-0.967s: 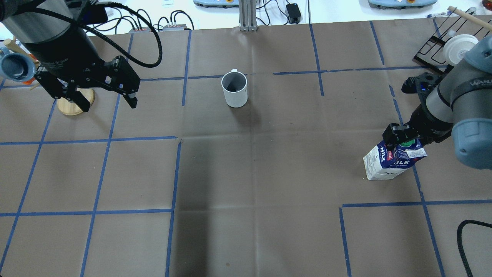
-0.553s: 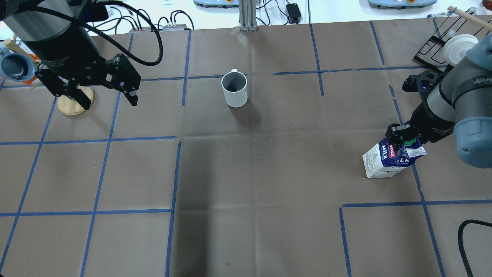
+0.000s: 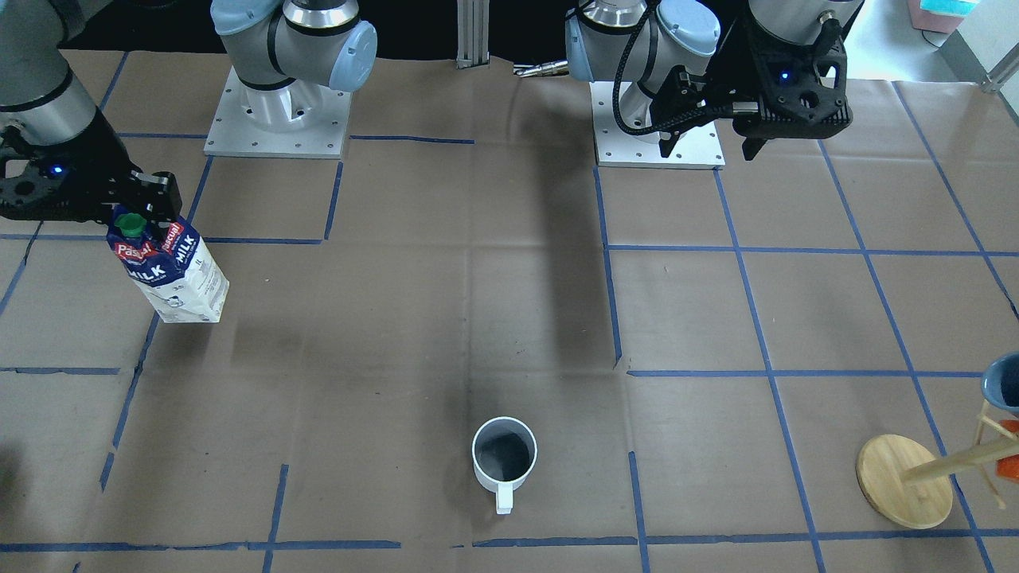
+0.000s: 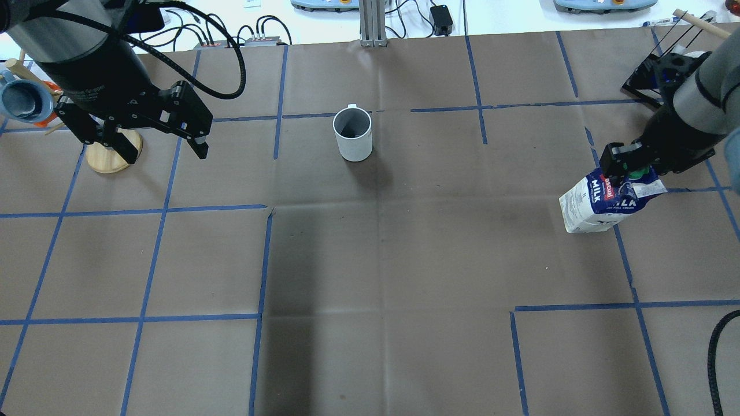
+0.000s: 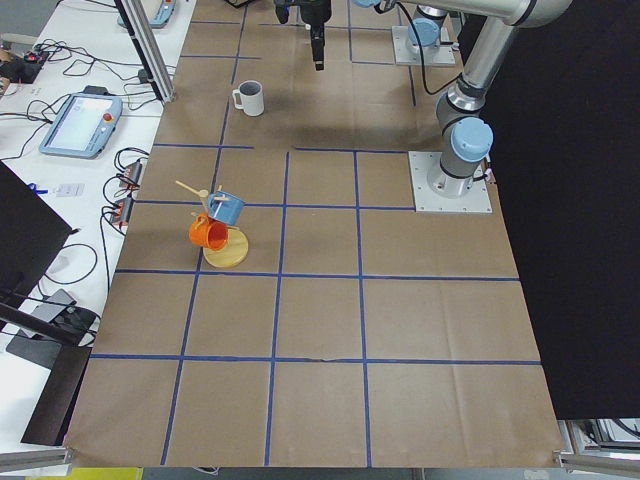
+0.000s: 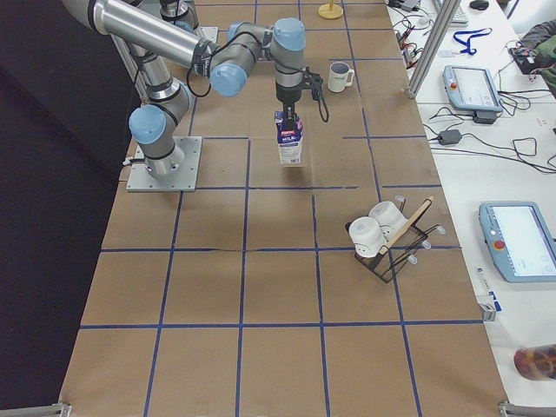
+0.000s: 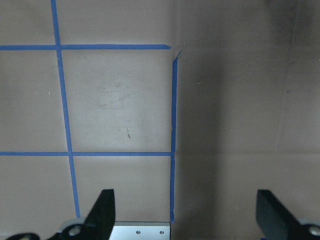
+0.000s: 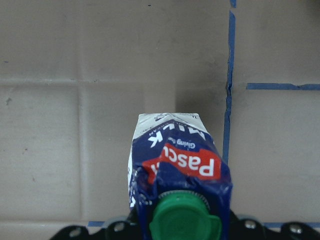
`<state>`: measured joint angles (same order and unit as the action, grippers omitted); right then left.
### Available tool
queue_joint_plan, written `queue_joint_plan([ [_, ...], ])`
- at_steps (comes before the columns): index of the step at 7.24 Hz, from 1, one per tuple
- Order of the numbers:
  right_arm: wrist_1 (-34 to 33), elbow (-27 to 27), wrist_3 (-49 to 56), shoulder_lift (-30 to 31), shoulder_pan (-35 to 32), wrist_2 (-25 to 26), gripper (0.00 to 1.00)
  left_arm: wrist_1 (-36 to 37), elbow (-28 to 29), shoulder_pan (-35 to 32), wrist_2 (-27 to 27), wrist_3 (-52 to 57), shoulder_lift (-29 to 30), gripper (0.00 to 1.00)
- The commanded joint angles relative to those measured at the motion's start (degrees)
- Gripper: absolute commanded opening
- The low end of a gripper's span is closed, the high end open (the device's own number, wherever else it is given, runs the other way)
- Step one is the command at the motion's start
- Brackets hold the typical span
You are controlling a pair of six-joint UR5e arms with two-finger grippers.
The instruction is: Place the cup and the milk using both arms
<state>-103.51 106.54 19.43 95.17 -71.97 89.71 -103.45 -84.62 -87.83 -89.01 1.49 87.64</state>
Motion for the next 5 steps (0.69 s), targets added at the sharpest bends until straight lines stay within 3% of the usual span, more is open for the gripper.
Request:
queue_joint_plan([
  [1, 3.7, -10.3, -0.7, -6.1, -4.5, 0.0, 0.48, 0.0, 0.0, -0.1, 0.0, 0.4, -0.1, 1.0],
  [5, 12.0, -38.5, -19.0, -29.4, -22.6, 0.4, 0.48, 1.8, -0.1, -0.1, 0.0, 1.8, 0.1, 1.0],
])
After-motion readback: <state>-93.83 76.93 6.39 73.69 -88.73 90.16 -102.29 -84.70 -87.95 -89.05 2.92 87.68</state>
